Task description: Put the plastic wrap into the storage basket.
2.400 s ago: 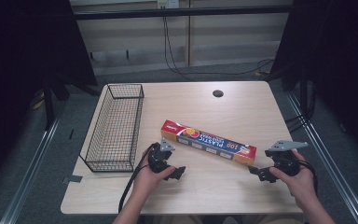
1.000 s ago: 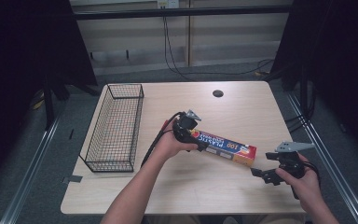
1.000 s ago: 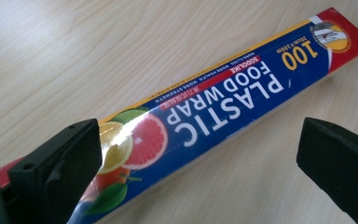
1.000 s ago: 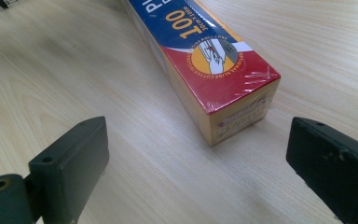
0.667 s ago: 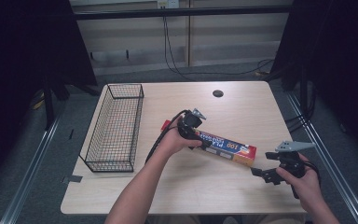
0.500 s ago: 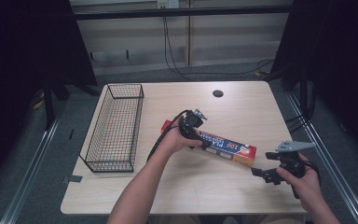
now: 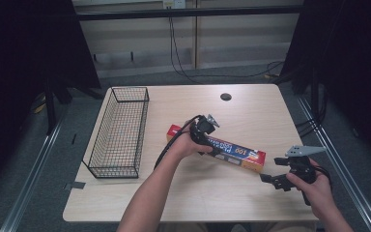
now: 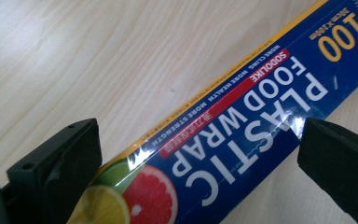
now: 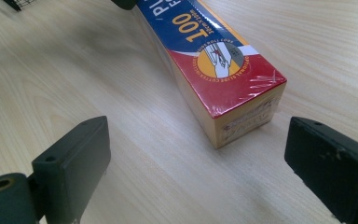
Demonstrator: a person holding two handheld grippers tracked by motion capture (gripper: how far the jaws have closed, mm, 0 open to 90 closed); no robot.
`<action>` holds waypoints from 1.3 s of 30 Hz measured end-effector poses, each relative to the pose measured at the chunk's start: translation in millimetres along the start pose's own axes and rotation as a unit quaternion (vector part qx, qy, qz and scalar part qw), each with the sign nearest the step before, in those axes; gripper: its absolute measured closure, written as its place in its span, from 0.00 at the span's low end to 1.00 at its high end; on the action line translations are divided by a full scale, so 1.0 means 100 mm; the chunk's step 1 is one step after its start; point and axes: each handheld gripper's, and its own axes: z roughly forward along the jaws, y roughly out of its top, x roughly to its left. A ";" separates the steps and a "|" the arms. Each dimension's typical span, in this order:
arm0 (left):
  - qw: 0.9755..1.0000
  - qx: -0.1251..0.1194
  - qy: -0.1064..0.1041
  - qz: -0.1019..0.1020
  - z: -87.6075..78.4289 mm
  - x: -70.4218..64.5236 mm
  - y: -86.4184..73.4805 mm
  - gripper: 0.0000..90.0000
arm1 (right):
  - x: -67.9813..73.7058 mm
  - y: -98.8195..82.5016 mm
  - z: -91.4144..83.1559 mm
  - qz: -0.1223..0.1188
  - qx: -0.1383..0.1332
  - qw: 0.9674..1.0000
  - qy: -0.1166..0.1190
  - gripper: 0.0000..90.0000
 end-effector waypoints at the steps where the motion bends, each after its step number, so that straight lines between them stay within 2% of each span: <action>1: 1.000 -0.001 -0.001 -0.001 0.00 0.00 0.00 0.00 | 0.00 0.00 0.00 0.000 -0.001 1.000 0.001 0.08; 2: 1.000 -0.004 -0.002 -0.002 0.01 0.00 0.00 0.00 | 0.00 0.00 0.00 -0.003 -0.002 1.000 0.003 0.08; 5: 1.000 0.002 -0.005 0.015 0.01 -0.01 -0.02 0.00 | 0.00 0.00 0.00 0.000 0.000 1.000 0.003 0.08; 9: 1.000 0.006 -0.019 0.016 0.01 0.00 -0.05 0.00 | 0.00 0.00 0.01 -0.001 0.001 1.000 0.006 0.08; 14: 1.000 0.015 -0.018 0.016 0.01 -0.03 -0.05 0.00 | -0.01 0.00 0.00 0.000 0.000 1.000 0.004 0.08; 17: 0.999 0.030 -0.018 0.030 0.00 -0.06 -0.06 0.01 | -0.01 0.01 0.00 0.002 -0.001 1.000 0.008 0.08; 18: 0.998 0.055 0.002 0.044 0.03 -0.12 -0.07 0.02 | 0.00 0.01 0.00 0.003 0.000 1.000 0.008 0.08; 19: 0.998 0.055 0.002 0.044 0.03 -0.12 -0.07 0.03 | -0.01 0.01 0.01 0.003 -0.001 1.000 0.009 0.08; 21: 0.995 0.083 0.007 0.049 0.09 -0.16 -0.07 0.04 | -0.01 0.02 0.00 0.015 -0.005 1.000 0.008 0.08; 22: 0.995 0.083 0.007 0.049 0.09 -0.16 -0.07 0.04 | -0.01 0.02 0.00 0.015 -0.005 1.000 0.008 0.08; 23: 0.996 0.078 0.008 0.041 0.10 -0.17 -0.07 0.04 | -0.01 0.02 0.00 0.016 -0.009 1.000 0.012 0.08; 25: 0.995 0.092 0.007 0.038 0.08 -0.17 -0.05 0.08 | -0.02 0.02 -0.01 0.015 -0.010 1.000 0.012 0.08; 26: 0.993 0.113 0.005 0.044 0.05 -0.15 -0.02 0.15 | -0.03 0.01 -0.01 0.016 -0.009 1.000 0.013 0.09; 27: 0.993 0.119 0.011 0.018 0.03 -0.16 -0.01 0.19 | -0.04 0.02 -0.01 0.018 -0.010 1.000 0.012 0.09; 28: 0.993 0.119 0.011 0.018 0.03 -0.16 -0.01 0.24 | -0.04 0.02 -0.01 0.018 -0.010 1.000 0.012 0.09; 29: 0.991 0.130 0.005 0.020 0.01 -0.15 0.01 0.24 | -0.04 0.02 -0.01 0.020 -0.009 1.000 0.012 0.09; 30: 0.991 0.135 0.006 0.023 -0.01 -0.14 0.01 0.34 | -0.04 0.02 -0.01 0.020 -0.011 1.000 0.013 0.09; 31: 0.992 0.127 0.002 0.000 -0.01 -0.14 0.01 0.34 | -0.04 0.02 -0.01 0.020 -0.011 1.000 0.013 0.09; 32: 0.991 0.136 0.000 -0.004 -0.03 -0.13 0.02 0.39 | -0.04 0.02 -0.02 0.020 -0.011 1.000 0.013 0.09; 33: 0.991 0.133 0.001 -0.020 -0.02 -0.14 0.02 0.39 | -0.04 0.02 -0.02 0.020 -0.011 1.000 0.013 0.09; 36: 0.989 0.148 0.001 -0.025 -0.03 -0.16 0.05 0.43 | -0.04 0.03 -0.03 0.021 -0.017 1.000 0.015 0.09; 37: 0.989 0.145 0.006 -0.036 -0.02 -0.18 0.05 0.43 | -0.03 0.03 -0.03 0.024 -0.017 0.999 0.014 0.09; 39: 0.988 0.155 0.002 -0.023 -0.03 -0.16 0.06 0.42 | -0.03 0.03 -0.03 0.024 -0.017 0.999 0.015 0.09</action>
